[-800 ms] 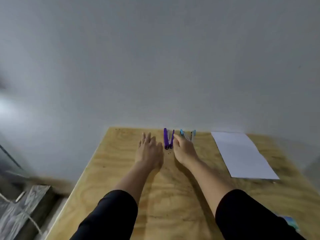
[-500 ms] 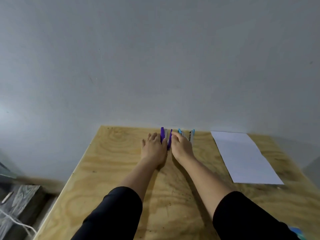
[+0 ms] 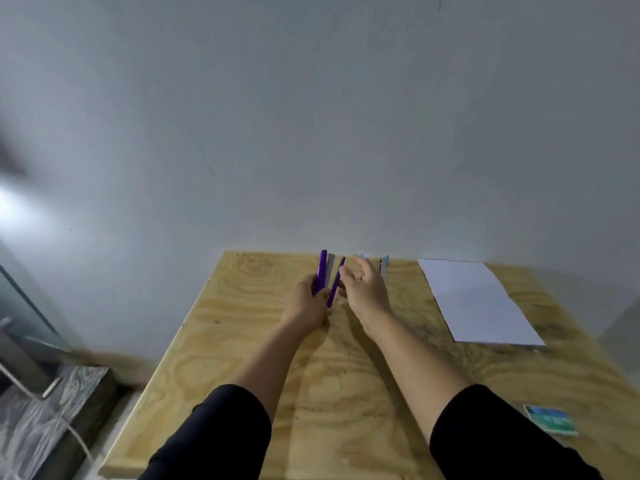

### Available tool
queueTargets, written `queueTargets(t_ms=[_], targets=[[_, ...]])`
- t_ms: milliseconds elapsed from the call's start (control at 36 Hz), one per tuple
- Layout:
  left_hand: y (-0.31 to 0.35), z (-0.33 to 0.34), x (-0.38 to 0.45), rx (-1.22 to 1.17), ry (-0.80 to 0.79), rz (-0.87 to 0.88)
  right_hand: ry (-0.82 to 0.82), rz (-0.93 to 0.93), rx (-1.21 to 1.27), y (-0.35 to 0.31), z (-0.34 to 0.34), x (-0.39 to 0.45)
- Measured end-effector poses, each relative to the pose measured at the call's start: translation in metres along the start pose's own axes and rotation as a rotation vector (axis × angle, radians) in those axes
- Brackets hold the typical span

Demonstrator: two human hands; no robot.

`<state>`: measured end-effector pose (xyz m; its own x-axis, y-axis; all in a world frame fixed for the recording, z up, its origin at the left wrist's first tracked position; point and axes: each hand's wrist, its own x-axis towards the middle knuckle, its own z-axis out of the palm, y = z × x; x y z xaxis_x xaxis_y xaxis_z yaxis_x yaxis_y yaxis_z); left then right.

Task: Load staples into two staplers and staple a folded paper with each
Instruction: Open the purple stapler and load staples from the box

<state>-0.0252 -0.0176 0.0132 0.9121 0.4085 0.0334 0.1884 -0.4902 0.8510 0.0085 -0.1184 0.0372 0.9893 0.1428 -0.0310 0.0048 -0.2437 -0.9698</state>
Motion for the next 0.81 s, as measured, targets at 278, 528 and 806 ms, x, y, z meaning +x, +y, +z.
queueTargets(t_ms=[278, 528, 806], targets=[[0.025, -0.003, -0.043, -0.546, -0.136, -0.123, 0.041, -0.286, -0.256, -0.038, -0.028, -0.043], [0.023, -0.011, -0.063, -0.989, -0.065, -0.215, 0.090, -0.240, -0.220, -0.033, -0.049, -0.067], [0.033, -0.012, -0.098, -0.757, -0.418, -0.050, 0.018, 0.081, 0.103, -0.003, -0.071, -0.064]])
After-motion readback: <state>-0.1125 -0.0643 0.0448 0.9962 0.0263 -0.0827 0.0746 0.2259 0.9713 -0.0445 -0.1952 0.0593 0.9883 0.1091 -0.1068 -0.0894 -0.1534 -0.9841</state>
